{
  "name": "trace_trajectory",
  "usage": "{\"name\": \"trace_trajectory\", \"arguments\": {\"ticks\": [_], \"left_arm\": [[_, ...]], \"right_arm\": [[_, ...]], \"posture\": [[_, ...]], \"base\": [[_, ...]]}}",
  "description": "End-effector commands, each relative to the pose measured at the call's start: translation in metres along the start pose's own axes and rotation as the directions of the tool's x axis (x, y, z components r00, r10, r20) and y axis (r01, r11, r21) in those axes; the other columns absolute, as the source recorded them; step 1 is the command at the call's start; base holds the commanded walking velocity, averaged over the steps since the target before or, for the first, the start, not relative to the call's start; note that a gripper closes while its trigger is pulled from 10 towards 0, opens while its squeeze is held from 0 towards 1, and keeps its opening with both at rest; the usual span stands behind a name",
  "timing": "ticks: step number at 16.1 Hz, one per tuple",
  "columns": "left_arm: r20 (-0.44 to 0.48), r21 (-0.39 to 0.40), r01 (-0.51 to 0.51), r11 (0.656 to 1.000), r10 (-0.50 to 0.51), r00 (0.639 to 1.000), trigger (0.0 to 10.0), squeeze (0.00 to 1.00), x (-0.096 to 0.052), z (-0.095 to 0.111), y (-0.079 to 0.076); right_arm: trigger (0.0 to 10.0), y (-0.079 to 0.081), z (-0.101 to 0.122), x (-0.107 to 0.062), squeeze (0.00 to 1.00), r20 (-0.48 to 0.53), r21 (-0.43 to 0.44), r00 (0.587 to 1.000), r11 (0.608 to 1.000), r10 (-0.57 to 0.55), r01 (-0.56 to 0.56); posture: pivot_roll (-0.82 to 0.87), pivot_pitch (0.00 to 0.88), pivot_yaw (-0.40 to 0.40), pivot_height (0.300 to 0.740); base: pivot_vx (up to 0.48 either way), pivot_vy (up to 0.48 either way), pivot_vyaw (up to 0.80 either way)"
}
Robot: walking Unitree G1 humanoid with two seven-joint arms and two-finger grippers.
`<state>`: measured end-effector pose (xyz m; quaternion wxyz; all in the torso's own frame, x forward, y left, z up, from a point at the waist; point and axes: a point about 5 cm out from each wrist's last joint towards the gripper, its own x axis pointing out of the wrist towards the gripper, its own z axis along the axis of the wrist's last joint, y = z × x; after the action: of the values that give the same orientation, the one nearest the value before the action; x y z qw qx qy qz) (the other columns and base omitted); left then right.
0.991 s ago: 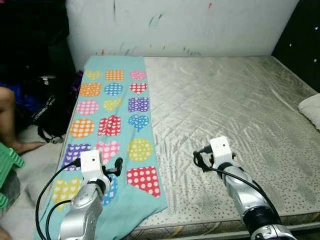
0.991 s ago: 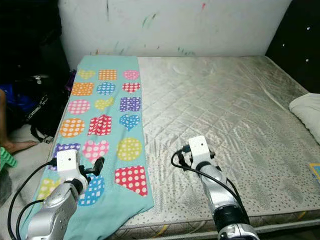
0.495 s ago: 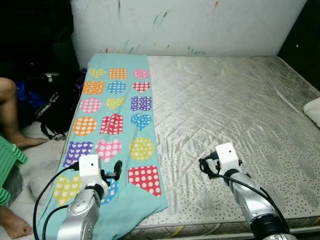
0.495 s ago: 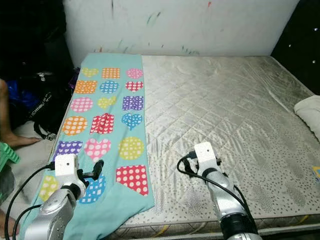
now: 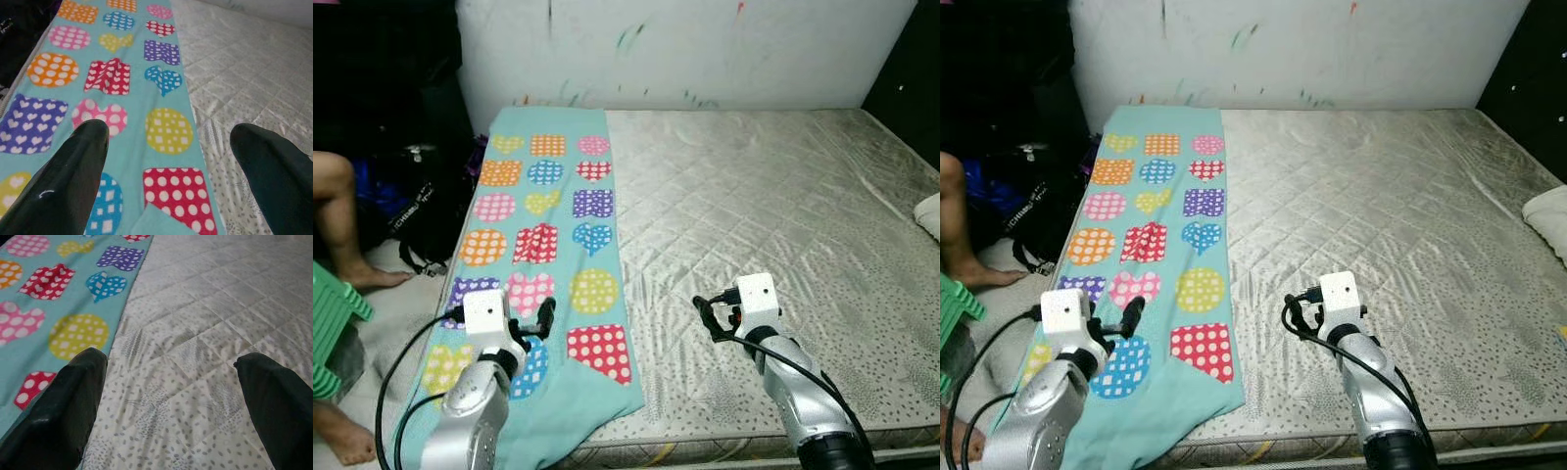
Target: Clean up the room
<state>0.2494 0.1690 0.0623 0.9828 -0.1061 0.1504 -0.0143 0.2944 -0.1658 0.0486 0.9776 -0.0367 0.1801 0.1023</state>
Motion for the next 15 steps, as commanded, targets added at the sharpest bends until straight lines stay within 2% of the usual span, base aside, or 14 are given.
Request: {"name": "trace_trajectory", "arguments": {"ticks": [1,10,15], "left_arm": [[-0.012,0.006,0.001,1.0,-0.001,1.0,10.0,0.0,-0.0001,-0.0008,-0.0017],[-0.013,0.023,0.005,1.0,-0.005,1.0,10.0,0.0,0.0043,0.0025,-0.0019],[-0.014,0.032,0.004,0.999,-0.004,1.0,10.0,0.0,0.0056,0.0015,-0.003]], "right_arm": [[10.0,-0.0013,0.0021,-0.0007,0.0,0.001,0.001,1.0,1.0,0.0,0.0],[10.0,0.0048,0.0071,0.0014,0.0,0.021,-0.02,0.999,0.999,0.043,-0.043],[10.0,0.0069,0.0093,0.0028,0.0,0.031,-0.036,0.997,0.997,0.064,-0.063]], "posture": [[-0.08,0.0,-0.012,0.74],[-0.08,0.0,-0.008,0.74],[-0.08,0.0,-0.008,0.68]], "base": [[0.0,0.0,0.0],[0.0,0.0,0.0],[0.0,0.0,0.0]]}}
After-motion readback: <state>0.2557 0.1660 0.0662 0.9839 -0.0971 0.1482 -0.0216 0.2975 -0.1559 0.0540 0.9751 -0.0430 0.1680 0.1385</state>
